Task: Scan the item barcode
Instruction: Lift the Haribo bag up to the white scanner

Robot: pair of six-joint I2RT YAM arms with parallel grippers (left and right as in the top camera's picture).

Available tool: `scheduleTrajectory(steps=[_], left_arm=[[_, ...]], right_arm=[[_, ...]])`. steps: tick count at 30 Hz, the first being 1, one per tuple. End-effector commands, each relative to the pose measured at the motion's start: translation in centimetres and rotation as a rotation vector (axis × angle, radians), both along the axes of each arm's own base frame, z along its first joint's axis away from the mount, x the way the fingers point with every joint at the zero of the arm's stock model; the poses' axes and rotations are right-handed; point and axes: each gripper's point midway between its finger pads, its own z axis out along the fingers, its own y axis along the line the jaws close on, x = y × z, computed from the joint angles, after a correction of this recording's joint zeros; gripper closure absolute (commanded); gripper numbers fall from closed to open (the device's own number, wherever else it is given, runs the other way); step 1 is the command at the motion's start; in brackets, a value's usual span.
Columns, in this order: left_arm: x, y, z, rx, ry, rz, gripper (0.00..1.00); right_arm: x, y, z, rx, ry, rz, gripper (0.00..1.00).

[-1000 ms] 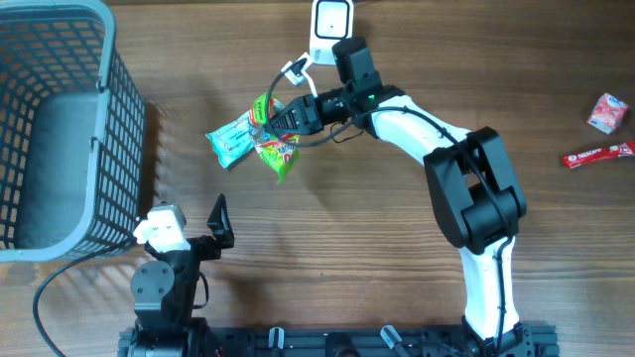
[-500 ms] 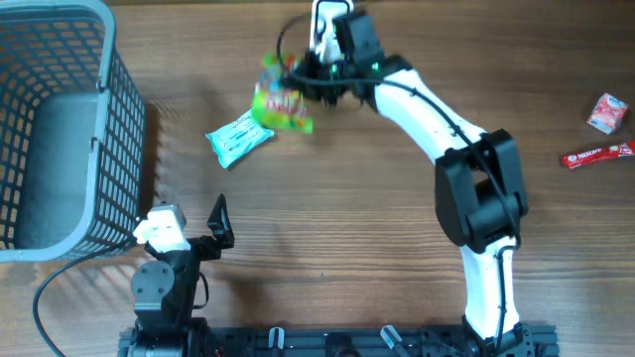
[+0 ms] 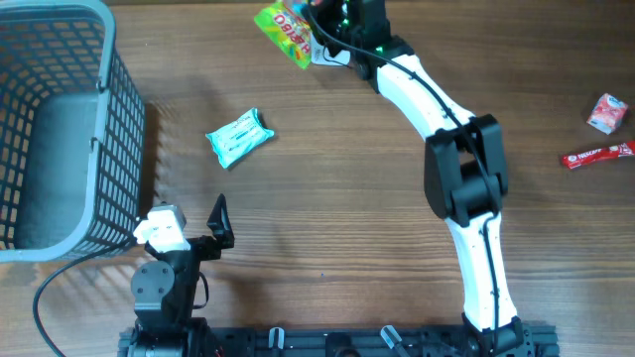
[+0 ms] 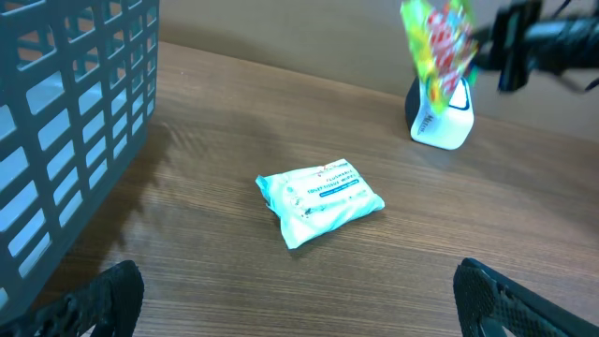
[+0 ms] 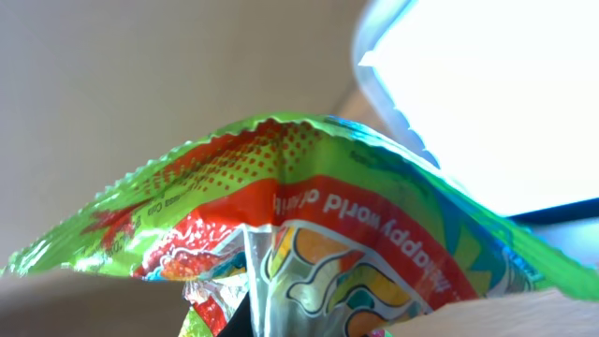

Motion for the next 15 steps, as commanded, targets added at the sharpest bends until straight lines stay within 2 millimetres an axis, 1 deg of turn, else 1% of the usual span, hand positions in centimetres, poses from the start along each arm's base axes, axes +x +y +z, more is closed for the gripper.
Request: scheduleTrajectory(steps=[1,5,15], left_arm=[[0.0,-0.1,-0.1,-0.005,-0.002,-0.007,0.0],[0.0,-0.1,-0.1,-0.005,-0.002,-0.007,0.0],[0.0,-0.1,-0.1,-0.005,-0.002,-0.007,0.0]], right_arm=[[1.7,-1.1,-0.6,0.031,0.031,-0.084,0.95],[2.1,-1.8,-0.5,0.076,0.064,-0.138,0.95],[2.2,-1.3,0.5,0.086,0.031,-0.11,0.95]])
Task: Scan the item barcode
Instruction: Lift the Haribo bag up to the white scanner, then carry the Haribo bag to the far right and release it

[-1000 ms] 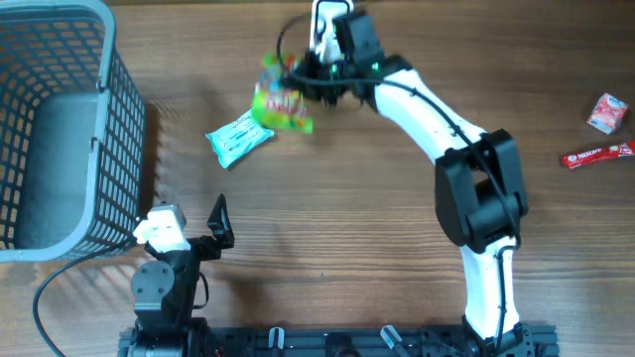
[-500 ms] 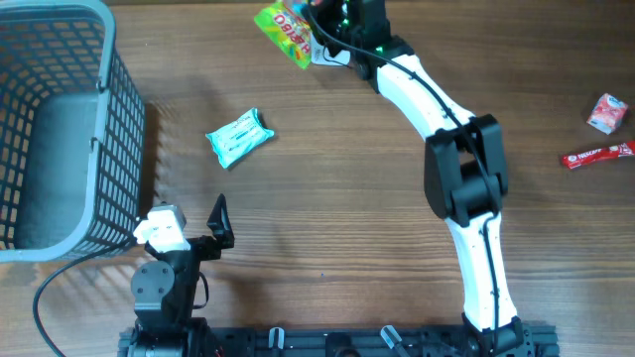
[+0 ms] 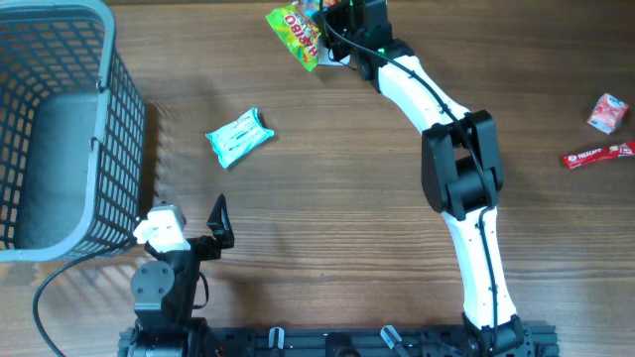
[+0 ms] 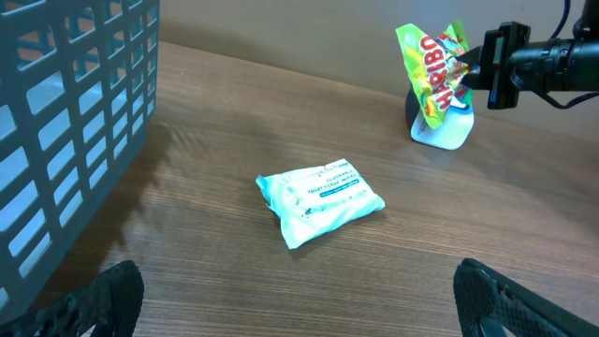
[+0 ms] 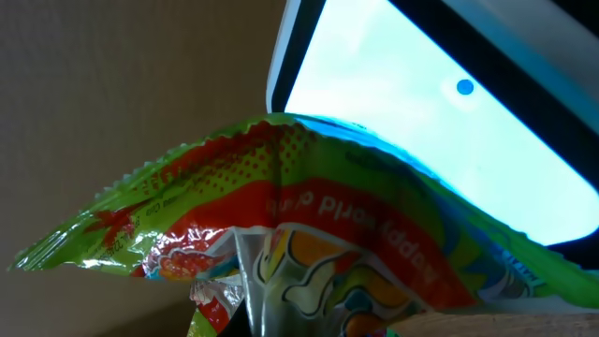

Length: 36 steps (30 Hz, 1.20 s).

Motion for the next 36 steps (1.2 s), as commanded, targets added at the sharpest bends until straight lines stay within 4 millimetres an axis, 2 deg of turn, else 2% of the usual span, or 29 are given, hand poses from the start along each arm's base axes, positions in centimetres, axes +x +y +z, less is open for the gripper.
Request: scheduleTrajectory(steps=[1,3,5,9,10,11,13,16,17,19,21,22,23,27,29,31,32,33,34,36], left_arm=[[0.0,-0.1,-0.1,-0.005,-0.002,-0.007,0.0],[0.0,-0.1,-0.1,-0.005,-0.002,-0.007,0.0],[0.0,-0.1,-0.1,-0.005,-0.002,-0.007,0.0],[0.0,-0.1,-0.1,-0.005,-0.002,-0.007,0.0],[0.0,-0.1,-0.1,-0.005,-0.002,-0.007,0.0],[0.0,-0.1,-0.1,-0.005,-0.002,-0.007,0.0],[0.0,-0.1,-0.1,-0.005,-0.002,-0.007,0.0],[0.0,-0.1,-0.1,-0.005,-0.002,-0.007,0.0],[0.0,-0.1,-0.1,-0.005,-0.002,-0.007,0.0],[0.0,-0.1,-0.1,-0.005,-0.002,-0.007,0.0],[0.0,-0.1,-0.1,-0.005,-0.002,-0.007,0.0],[0.0,-0.1,-0.1,-0.005,-0.002,-0.007,0.0],[0.0,-0.1,-0.1,-0.005,-0.002,-0.007,0.0],[0.0,-0.1,-0.1,-0.005,-0.002,-0.007,0.0],[0.0,-0.1,-0.1,-0.005,-0.002,-0.007,0.0],[0.0,-0.1,-0.1,-0.005,-0.002,-0.007,0.0],[0.0,-0.1,-0.1,-0.005,-0.002,-0.007,0.0],[0.0,-0.1,-0.1,-0.005,-0.002,-0.007,0.0],[0.0,-0.1,-0.1,-0.005,-0.002,-0.007,0.0],[0.0,-0.1,-0.1,-0.005,-0.002,-0.007,0.0]], right_arm=[[0.8,0.4,3.5,0.008,-0.09,0.016,0.95],[0.8,0.4,5.4,-0.056,-0.152,0.055,0.95],[0.7,-0.4,7.2,-0.127,-0.175,0.065,0.95],[-1.2,-5.4,12.7,-0.282,-0.147,0.072,0.95],[-2.4,-8.5,14.4,-0.324,-0.112,0.058,0.95],[-3.2,-10.4,15.2,-0.352,-0.094,0.051,0.95],[-5.5,-17.1,15.9,-0.452,-0.003,0.014,0.95],[-7.8,-25.6,13.9,-0.636,0.134,-0.036,0.95],[-8.8,-29.8,12.4,-0.744,0.196,-0.046,0.95],[-10.0,-35.7,10.0,-0.875,0.299,-0.102,0.95],[-10.8,-40.7,7.0,-0.937,0.376,-0.149,0.95],[-11.0,-42.1,5.7,-0.945,0.394,-0.157,0.95],[-11.5,-44.2,3.2,-0.934,0.434,-0.179,0.95],[-13.5,-49.0,-4.5,-0.877,0.542,-0.223,0.95],[-14.7,-51.0,-5.9,-0.845,0.591,-0.271,0.95],[-15.2,-52.9,-5.3,-0.837,0.59,-0.311,0.93],[-15.0,-53.7,-4.2,-0.834,0.565,-0.322,0.64],[-14.5,-53.9,-3.1,-0.837,0.517,-0.291,0.09],[-13.7,-53.5,-1.4,-0.843,0.439,-0.221,0.0],[-13.2,-52.8,1.5,-0.828,0.376,-0.192,0.0]])
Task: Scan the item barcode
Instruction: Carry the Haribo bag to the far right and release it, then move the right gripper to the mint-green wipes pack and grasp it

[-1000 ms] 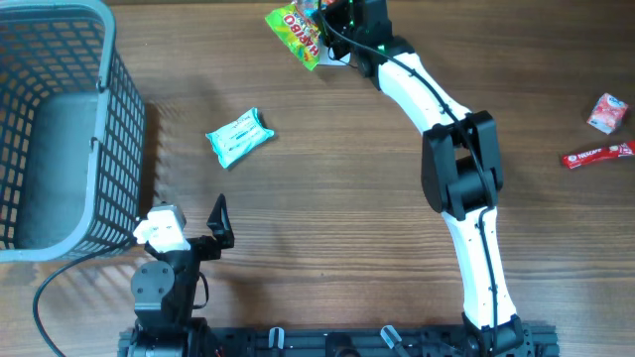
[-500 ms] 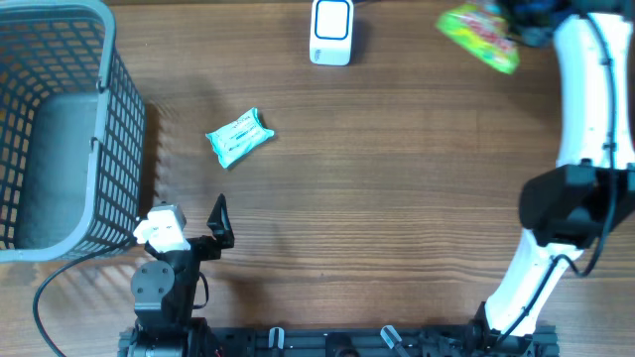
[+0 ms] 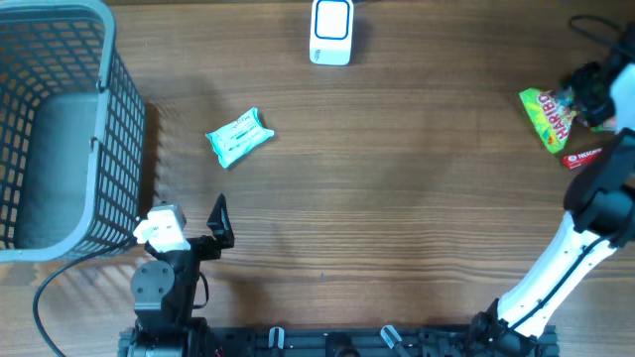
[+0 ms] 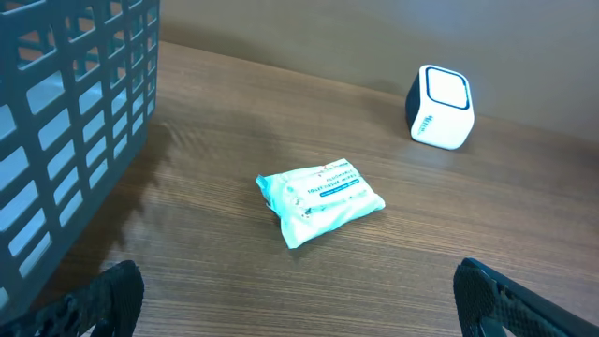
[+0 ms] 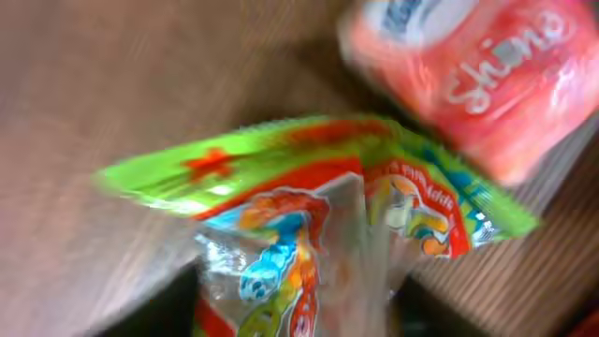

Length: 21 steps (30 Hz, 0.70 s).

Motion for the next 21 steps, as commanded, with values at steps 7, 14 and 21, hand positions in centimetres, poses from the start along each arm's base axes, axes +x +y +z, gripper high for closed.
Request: scheduleTrajectory(steps=[7,14,21], left_arm=[[0.0,-0.1,-0.1,-0.005,-0.003,-0.007,0.0],[0.0,-0.1,-0.1,-0.005,-0.003,-0.007,0.0],[0.0,-0.1,-0.1,-0.005,-0.003,-0.007,0.0]], right_arm=[[2.4,21.9,16.2,0.352,-0.243,0.552,0.0],[-3.3,44.1,13.1,0.514,-0.016,0.863,0.0],[-4.3,58.0,12.9,0.281,-0.207,0.902,0.02]])
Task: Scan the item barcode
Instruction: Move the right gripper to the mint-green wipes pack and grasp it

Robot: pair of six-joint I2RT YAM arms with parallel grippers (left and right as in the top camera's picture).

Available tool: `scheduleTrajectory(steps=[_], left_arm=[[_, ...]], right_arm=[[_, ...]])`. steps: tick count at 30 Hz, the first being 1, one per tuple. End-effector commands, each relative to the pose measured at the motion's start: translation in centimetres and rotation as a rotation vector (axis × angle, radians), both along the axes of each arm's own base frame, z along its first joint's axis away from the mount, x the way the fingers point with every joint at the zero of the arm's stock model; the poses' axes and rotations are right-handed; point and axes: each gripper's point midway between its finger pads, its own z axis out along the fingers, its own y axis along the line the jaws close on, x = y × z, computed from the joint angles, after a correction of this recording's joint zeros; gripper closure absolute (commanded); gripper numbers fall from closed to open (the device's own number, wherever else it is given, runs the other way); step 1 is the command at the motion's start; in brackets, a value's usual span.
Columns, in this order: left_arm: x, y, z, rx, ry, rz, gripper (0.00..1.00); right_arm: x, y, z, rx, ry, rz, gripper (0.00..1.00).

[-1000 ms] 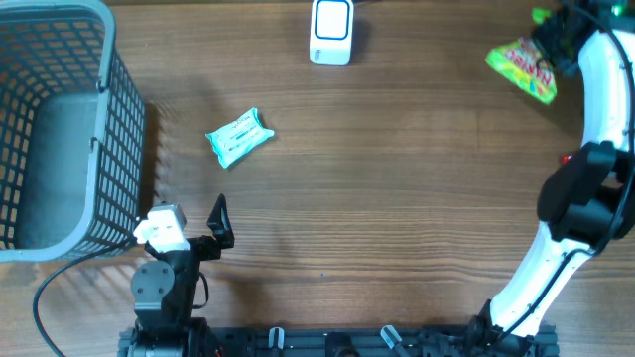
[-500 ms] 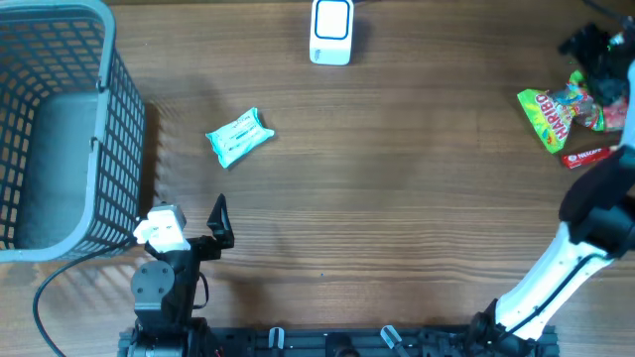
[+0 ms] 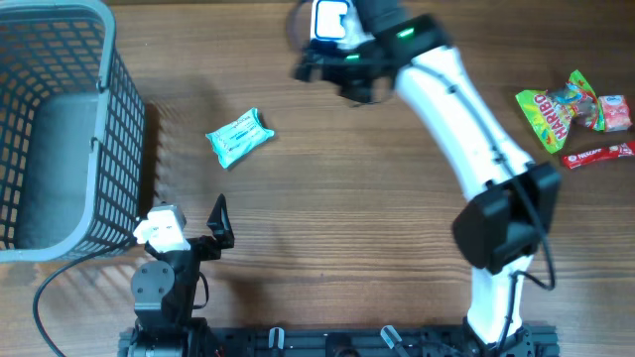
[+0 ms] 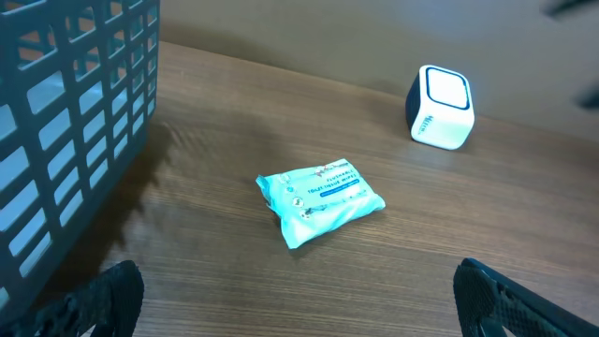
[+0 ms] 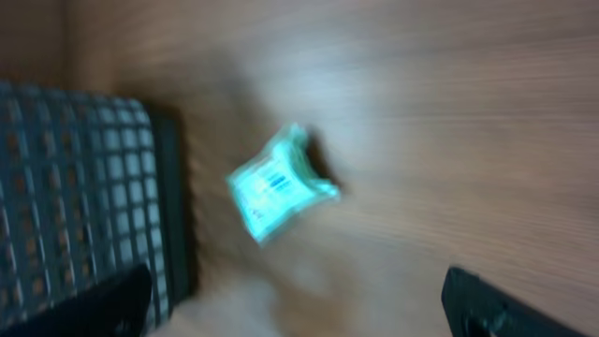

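Note:
The white barcode scanner stands at the back centre, also visible in the left wrist view as the scanner. A teal wipes packet lies flat on the wood right of the basket; the packet shows blurred ahead of my right gripper. My right gripper hangs open and empty just in front of the scanner, up and to the right of the packet. A green Haribo bag lies at the far right. My left gripper rests open near the front edge, the packet ahead of it.
A grey wire basket fills the left side. A red-and-white packet and a red bar lie beside the Haribo bag at the right edge. A black cable loops at the front left.
The Haribo bag has been let go and lies by the red packet at the far right. My right gripper, now open and empty, has moved from there to the scanner at the back centre.
My right gripper held the Haribo bag up at the scanner, then close against its lit face. Later it held the bag at the far right beside the red packet. Now the bag lies there and the gripper is back by the scanner. The left arm stayed put.

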Motion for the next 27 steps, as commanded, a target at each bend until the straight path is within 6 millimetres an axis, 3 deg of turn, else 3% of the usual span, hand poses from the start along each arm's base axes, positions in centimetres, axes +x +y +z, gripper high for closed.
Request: scheduleTrajectory(steps=[1,3,4,10,14,17,21,24,27], left_arm=[[0.0,-0.1,-0.1,-0.005,-0.003,-0.007,0.0],[0.0,-0.1,-0.1,-0.005,-0.003,-0.007,0.0],[0.0,-0.1,-0.1,-0.005,-0.003,-0.007,0.0],[0.0,-0.1,-0.1,-0.005,-0.003,-0.007,0.0],[0.0,-0.1,-0.1,-0.005,-0.003,-0.007,0.0],[0.0,-0.1,-0.1,-0.005,-0.003,-0.007,0.0],[0.0,-0.1,-0.1,-0.005,-0.003,-0.007,0.0],[0.0,-0.1,-0.1,-0.005,-0.003,-0.007,0.0],[0.0,-0.1,-0.1,-0.005,-0.003,-0.007,0.0]], right_arm=[[-0.4,2.9,-2.3,-0.106,-0.039,-0.231,0.16],[-0.6,6.7,-3.7,-0.085,-0.086,-0.268,0.78],[-0.4,8.6,-4.8,-0.065,-0.105,-0.247,0.95],[1.8,15.6,-10.1,0.05,-0.247,-0.121,0.96],[3.5,16.4,-12.9,0.092,-0.271,-0.134,0.95],[3.4,16.3,-15.5,0.08,-0.234,-0.129,0.95],[1.2,15.7,-18.8,0.014,-0.121,-0.072,0.95],[-1.6,14.1,-21.1,-0.092,-0.019,0.013,0.95],[-4.8,10.7,-23.2,-0.242,0.1,0.136,0.96]])
